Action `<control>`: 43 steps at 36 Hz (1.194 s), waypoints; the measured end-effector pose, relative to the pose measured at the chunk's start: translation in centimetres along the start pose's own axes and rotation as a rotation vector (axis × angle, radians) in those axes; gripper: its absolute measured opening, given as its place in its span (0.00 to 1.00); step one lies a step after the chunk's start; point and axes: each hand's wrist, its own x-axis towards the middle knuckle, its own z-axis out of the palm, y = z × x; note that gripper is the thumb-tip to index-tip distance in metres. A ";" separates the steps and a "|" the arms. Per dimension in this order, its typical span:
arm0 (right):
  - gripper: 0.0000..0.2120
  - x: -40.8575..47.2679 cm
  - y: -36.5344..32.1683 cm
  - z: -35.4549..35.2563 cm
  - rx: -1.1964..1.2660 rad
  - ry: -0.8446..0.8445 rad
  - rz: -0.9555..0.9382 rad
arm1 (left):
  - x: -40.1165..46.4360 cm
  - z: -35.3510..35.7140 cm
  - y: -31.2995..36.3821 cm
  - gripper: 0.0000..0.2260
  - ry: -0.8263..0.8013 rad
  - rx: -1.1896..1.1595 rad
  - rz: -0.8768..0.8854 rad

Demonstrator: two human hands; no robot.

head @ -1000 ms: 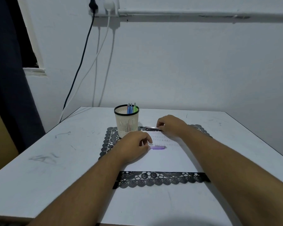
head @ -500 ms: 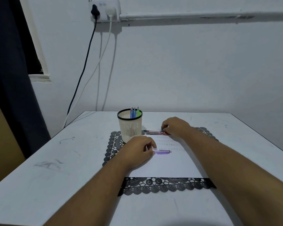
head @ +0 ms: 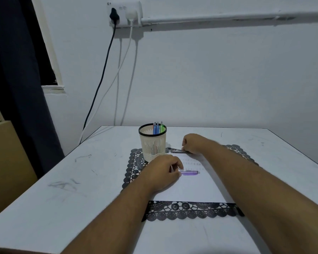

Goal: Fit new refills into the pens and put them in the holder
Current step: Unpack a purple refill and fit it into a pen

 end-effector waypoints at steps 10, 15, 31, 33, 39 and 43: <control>0.02 -1.1 1.1 -0.5 0.163 0.330 -0.047 | 0.2 0.0 -0.1 0.06 0.003 0.013 -0.012; 0.05 -3.9 1.5 -1.4 0.535 0.449 -0.119 | 0.1 -0.1 -0.1 0.06 -0.010 -0.007 -0.011; 0.09 -13.1 0.0 -0.3 1.353 0.069 -0.313 | 0.2 -0.9 1.0 0.13 0.380 -0.141 0.024; 0.09 -13.6 -0.5 -0.2 1.339 0.037 -0.328 | 0.1 -1.1 1.1 0.12 0.292 -0.200 0.007; 0.09 -14.2 -1.2 0.4 1.463 -0.017 -0.316 | 0.1 -0.4 0.9 0.14 0.285 -0.271 -0.012; 0.14 -14.1 -1.1 0.5 1.560 -0.044 -0.285 | 0.2 -0.5 0.6 0.14 0.279 -0.289 0.026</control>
